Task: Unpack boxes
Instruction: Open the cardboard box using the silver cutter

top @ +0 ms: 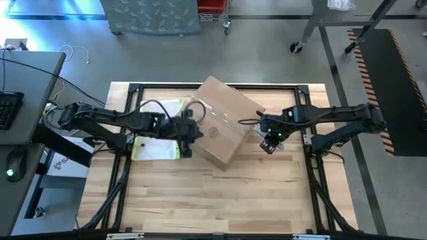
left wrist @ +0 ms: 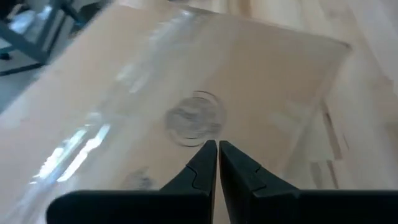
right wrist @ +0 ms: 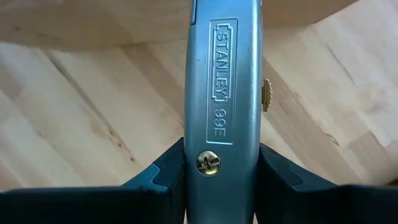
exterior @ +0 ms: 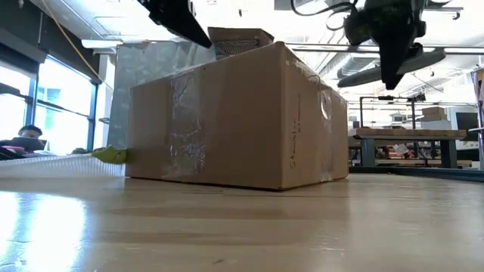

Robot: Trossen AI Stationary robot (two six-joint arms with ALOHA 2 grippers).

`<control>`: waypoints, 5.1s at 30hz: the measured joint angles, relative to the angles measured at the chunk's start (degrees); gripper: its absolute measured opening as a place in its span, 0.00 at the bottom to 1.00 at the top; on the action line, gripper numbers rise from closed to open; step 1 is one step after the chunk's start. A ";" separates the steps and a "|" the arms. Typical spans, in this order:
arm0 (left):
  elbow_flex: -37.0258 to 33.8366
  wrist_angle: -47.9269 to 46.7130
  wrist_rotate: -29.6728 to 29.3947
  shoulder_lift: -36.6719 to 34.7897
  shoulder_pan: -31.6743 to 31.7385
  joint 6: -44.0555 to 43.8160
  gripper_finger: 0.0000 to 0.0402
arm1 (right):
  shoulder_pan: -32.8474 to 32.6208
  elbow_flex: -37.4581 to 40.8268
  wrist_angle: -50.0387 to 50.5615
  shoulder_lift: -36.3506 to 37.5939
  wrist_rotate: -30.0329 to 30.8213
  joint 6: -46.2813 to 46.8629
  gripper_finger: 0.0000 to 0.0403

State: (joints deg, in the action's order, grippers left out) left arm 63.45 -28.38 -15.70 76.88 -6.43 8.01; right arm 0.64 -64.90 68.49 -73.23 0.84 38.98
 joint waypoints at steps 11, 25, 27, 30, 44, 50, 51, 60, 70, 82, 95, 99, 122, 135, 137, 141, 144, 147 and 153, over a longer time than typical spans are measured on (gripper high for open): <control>0.10 0.21 -0.14 7.12 -4.97 1.55 0.01 | 1.22 0.04 -0.99 -3.45 -0.90 -2.79 0.27; 0.00 7.67 -4.57 10.47 -5.11 3.18 0.01 | 1.35 0.04 2.14 -3.17 -2.67 -5.80 0.27; -0.02 8.40 -4.97 10.43 -5.10 3.17 0.01 | 1.34 0.04 3.49 -3.17 -2.61 -5.89 0.27; 0.11 8.61 -6.58 10.09 -5.00 3.01 0.01 | 1.92 0.04 6.20 -3.17 -1.78 -5.63 0.27; 1.21 5.68 1.73 7.24 -5.47 1.22 0.01 | 2.62 0.02 11.67 -0.37 -3.67 -4.72 0.27; 1.19 6.11 2.03 10.13 -5.47 1.19 0.01 | 1.69 0.02 6.89 -0.61 -5.62 -5.05 0.27; 1.19 6.20 2.03 10.54 -5.47 1.18 0.01 | 1.53 0.02 6.54 -0.61 -5.52 -4.71 0.27; 1.19 10.18 1.70 13.00 -5.47 1.11 0.01 | 1.62 0.02 7.06 -0.61 -5.16 -2.16 0.27; 1.21 12.32 1.70 14.36 -5.26 1.16 0.01 | 1.60 0.02 5.86 -1.42 -4.60 -1.86 0.27; 1.21 14.73 1.65 16.50 -5.23 1.05 0.01 | 1.60 0.00 8.11 -2.61 -4.39 -2.88 0.27; 1.21 14.68 1.66 16.50 -5.21 0.15 0.01 | 1.55 0.02 8.26 -2.47 -5.70 -3.45 0.27; 1.21 14.69 1.65 16.50 -5.23 0.15 0.01 | 1.55 0.02 8.03 -1.69 -5.85 -3.43 0.27; 1.21 14.80 1.63 16.50 -5.23 0.13 0.01 | 1.62 0.06 6.54 -1.73 -3.02 -1.88 0.27; 1.21 15.00 1.68 16.50 -5.00 0.13 0.01 | 1.64 0.07 4.67 -3.21 -3.53 -3.34 0.27; 1.21 15.02 1.81 16.50 -4.75 -0.02 0.01 | 1.68 0.09 4.61 -3.71 -3.89 -4.15 0.27; 1.21 15.63 2.09 16.71 -4.28 -0.01 0.01 | 1.72 0.09 4.36 -4.02 -4.40 -5.37 0.27; 1.21 16.19 2.12 16.99 -4.13 0.03 0.01 | 1.73 -0.15 4.17 -4.03 -5.44 -6.22 0.27; 1.21 16.44 1.87 17.14 -4.10 0.07 0.01 | 1.73 -0.99 4.27 -4.04 -6.04 -7.53 0.27; 1.15 17.73 1.88 17.24 -4.10 0.13 0.01 | 1.79 -1.60 3.24 -4.11 -5.81 -8.48 0.27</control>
State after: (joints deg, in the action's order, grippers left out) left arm 64.60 -10.65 -13.82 94.12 -10.52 8.14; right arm 2.44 -66.50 71.73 -77.35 -4.97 30.51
